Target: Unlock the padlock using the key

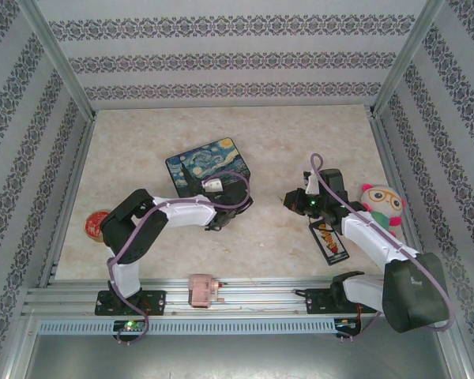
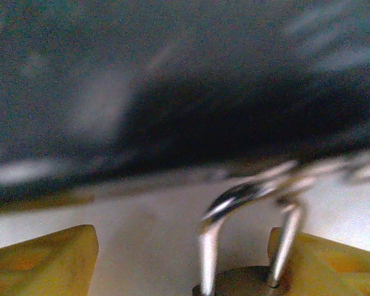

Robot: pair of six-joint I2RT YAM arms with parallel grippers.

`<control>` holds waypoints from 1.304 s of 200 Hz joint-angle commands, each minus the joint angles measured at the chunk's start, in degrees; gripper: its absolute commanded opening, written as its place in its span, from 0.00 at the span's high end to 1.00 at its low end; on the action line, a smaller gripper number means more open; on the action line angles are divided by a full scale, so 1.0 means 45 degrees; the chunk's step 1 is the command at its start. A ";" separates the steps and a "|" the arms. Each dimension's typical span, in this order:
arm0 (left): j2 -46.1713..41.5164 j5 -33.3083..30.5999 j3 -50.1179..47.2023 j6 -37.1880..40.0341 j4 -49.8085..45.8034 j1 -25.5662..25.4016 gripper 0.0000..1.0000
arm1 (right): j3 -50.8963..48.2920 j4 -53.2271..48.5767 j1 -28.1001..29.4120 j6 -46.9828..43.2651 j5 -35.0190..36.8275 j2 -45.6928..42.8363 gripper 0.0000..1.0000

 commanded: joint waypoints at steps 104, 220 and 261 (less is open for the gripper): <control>-0.0083 0.0443 0.0380 0.1703 0.0894 0.0181 0.37 | 0.0119 0.0330 -0.0103 0.0420 0.0236 -0.0677 1.00; 0.0269 -0.0286 0.0851 0.1767 0.0097 0.0496 0.52 | 0.0056 0.0702 -0.0050 0.0625 0.0315 -0.0523 1.00; 0.0410 -0.0367 0.0876 0.1864 -0.0082 0.0498 0.53 | 0.0011 0.0690 -0.0041 0.0625 0.0353 -0.0620 1.00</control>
